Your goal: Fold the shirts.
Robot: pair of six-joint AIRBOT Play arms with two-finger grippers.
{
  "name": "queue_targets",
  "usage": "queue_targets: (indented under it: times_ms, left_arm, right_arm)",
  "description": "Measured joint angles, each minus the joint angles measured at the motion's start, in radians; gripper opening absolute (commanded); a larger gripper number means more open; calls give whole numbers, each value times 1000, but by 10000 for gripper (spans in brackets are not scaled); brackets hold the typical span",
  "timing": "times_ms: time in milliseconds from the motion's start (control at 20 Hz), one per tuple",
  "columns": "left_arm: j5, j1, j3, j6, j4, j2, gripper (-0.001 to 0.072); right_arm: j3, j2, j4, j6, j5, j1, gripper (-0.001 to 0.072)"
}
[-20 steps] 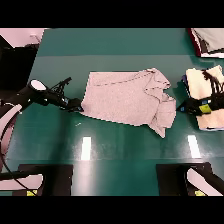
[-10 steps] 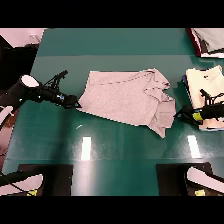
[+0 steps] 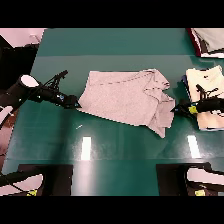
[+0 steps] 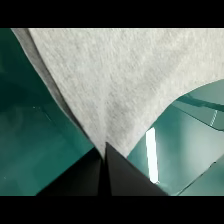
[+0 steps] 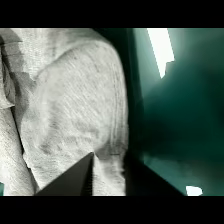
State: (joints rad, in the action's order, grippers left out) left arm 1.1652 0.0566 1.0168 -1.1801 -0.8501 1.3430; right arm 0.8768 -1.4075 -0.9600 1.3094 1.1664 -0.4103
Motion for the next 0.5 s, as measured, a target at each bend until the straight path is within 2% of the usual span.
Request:
queue_targets:
  times_ms: [50,300,500]
  left_arm:
    - [5,0,0,0,0,0,21]
    - [7,0,47,-53,-63,-24,21]
    - [4,-23,245,-108,-160,-105,21]
  right_arm:
    - [2,-6,-3,-8,1,11,15]
    - [26,61,-18,-33,-3,39,13]
    - [172,204,4,-36,26,46,12]
